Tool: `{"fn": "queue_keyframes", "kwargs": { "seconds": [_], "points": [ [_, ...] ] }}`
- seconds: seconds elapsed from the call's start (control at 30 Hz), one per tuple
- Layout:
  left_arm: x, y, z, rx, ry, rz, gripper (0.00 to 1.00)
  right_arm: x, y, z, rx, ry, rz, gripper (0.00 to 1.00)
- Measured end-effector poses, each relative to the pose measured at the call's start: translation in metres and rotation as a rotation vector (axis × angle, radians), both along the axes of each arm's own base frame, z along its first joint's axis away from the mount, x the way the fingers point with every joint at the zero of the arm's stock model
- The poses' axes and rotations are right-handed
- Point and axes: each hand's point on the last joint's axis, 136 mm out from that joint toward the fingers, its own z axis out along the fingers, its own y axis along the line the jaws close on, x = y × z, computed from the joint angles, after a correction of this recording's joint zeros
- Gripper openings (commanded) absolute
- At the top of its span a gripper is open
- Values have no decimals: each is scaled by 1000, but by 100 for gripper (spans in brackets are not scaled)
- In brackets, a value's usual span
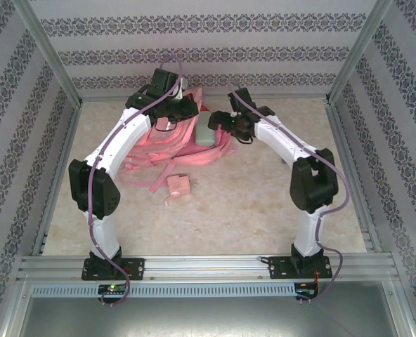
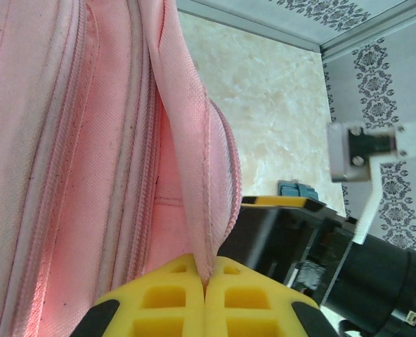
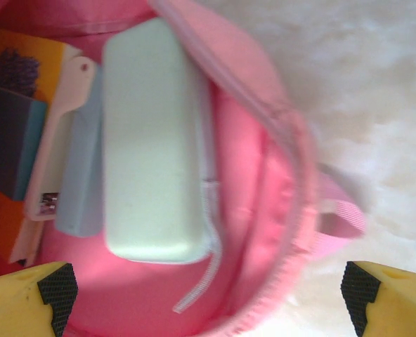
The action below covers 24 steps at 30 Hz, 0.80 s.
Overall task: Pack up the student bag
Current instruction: Move the card holder to the middle-right of the table.
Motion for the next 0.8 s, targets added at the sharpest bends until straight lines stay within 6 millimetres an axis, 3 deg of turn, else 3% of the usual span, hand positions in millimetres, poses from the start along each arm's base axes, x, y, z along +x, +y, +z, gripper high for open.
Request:
{"fn": "queue_keyframes", "kwargs": {
  "seconds": [0.17, 0.43, 0.5, 0.67, 0.8],
  "points": [
    [-1, -1, -1, -1, 0, -10, 0, -14, -57, -16, -31, 33, -101, 98],
    [-6, -5, -6, 0, 5, -54, 0, -37, -184, -52, -119, 130, -371, 97],
    [-8, -7, -8, -1, 9, -73, 0, -39, -205, -57, -137, 143, -410, 95],
    [-13, -9, -16, 0, 23, -105, 0, -39, -240, -71, -163, 177, -461, 94],
    [-17, -10, -20, 1, 29, -121, 0, -39, -247, -100, -178, 244, -449, 91]
  ]
}}
